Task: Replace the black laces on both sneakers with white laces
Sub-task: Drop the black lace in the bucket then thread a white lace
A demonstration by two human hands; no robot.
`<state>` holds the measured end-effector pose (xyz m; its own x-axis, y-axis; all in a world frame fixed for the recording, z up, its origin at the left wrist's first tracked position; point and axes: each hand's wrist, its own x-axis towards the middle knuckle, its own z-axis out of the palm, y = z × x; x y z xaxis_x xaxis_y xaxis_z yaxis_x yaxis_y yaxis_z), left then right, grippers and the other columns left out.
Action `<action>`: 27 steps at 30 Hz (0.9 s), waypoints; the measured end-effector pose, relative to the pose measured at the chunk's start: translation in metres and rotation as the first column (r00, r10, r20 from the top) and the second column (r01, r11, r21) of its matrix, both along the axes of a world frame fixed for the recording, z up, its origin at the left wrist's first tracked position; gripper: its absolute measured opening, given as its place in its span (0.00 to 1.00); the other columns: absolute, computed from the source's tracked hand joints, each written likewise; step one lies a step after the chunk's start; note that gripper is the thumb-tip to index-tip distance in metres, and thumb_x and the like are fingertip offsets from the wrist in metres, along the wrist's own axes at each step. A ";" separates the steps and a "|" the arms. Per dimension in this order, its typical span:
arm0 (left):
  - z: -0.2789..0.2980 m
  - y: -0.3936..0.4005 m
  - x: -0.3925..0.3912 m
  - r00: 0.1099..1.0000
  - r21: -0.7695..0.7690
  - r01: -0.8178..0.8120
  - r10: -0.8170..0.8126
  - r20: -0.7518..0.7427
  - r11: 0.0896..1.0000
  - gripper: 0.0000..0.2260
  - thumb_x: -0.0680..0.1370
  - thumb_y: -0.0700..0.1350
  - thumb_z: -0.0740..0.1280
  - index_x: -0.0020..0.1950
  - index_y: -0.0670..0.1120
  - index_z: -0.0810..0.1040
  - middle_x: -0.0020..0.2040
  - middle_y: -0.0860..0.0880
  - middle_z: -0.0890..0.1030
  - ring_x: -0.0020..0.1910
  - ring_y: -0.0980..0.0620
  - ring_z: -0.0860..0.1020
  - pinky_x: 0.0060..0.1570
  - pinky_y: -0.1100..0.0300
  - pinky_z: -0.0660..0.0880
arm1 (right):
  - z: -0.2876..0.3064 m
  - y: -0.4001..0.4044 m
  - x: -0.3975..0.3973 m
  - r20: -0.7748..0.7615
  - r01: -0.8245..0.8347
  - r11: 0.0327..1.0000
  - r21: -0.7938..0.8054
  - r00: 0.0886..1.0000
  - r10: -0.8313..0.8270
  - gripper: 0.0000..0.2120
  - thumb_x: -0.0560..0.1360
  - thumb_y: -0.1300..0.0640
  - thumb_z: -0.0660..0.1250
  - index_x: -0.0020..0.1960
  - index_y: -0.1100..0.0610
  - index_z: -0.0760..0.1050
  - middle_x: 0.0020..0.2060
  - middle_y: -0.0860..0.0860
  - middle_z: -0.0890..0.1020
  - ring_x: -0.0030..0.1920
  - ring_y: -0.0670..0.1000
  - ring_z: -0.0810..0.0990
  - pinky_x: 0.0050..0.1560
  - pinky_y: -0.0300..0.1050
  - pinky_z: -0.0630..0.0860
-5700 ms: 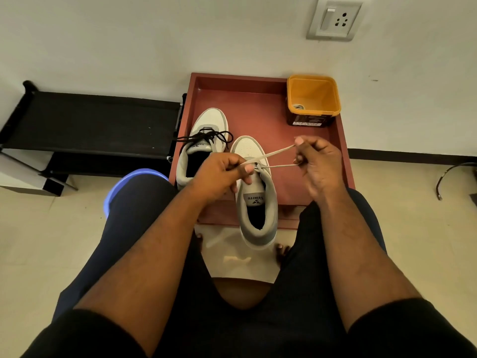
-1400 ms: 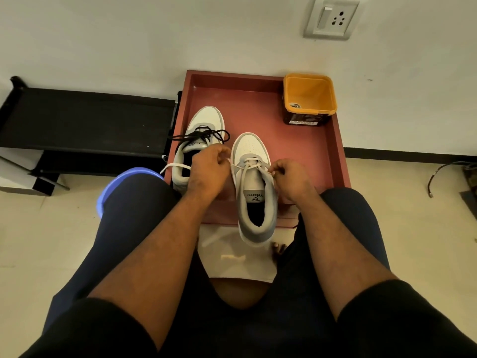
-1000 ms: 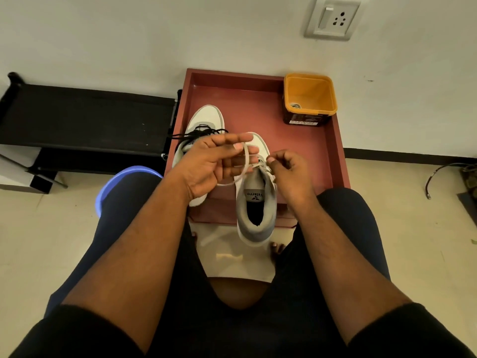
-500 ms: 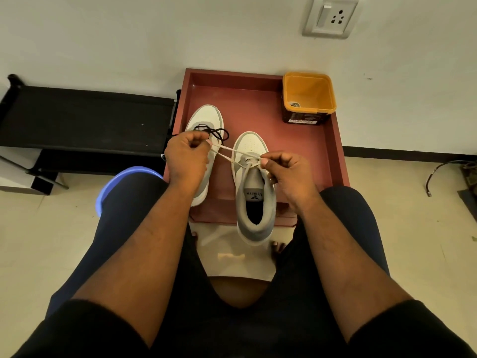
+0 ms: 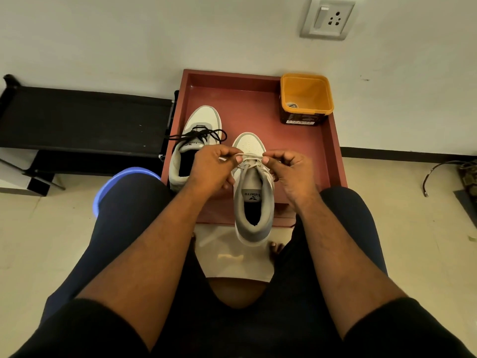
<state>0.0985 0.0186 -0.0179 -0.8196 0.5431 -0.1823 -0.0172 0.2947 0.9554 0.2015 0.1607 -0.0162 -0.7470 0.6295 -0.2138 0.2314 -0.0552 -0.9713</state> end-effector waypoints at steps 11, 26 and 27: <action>-0.005 0.013 0.012 0.994 0.058 0.084 -0.079 -0.075 0.995 0.10 0.72 0.38 0.74 0.52 0.40 0.83 0.36 0.50 0.82 0.30 0.60 0.79 0.31 0.67 0.76 | 0.000 0.000 -0.002 -0.031 -0.015 0.999 -0.041 0.999 0.013 0.05 0.71 0.62 0.74 0.45 0.63 0.80 0.34 0.52 0.83 0.32 0.46 0.78 0.33 0.38 0.75; -0.030 0.021 0.009 0.936 -0.170 0.048 -0.104 -0.337 0.984 0.11 0.76 0.41 0.70 0.57 0.42 0.83 0.46 0.49 0.79 0.45 0.56 0.77 0.50 0.71 0.72 | -0.025 0.011 -0.002 0.401 -0.274 0.923 0.270 0.903 0.151 0.05 0.72 0.57 0.72 0.48 0.53 0.84 0.37 0.46 0.84 0.37 0.43 0.80 0.40 0.41 0.76; -0.030 0.022 0.009 0.943 -0.175 0.062 -0.115 -0.312 0.983 0.11 0.76 0.40 0.70 0.58 0.42 0.82 0.49 0.47 0.81 0.48 0.54 0.79 0.55 0.66 0.74 | -0.025 0.012 -0.001 0.388 -0.251 0.938 0.237 0.910 0.145 0.04 0.72 0.58 0.71 0.45 0.52 0.84 0.36 0.47 0.84 0.36 0.45 0.80 0.41 0.46 0.79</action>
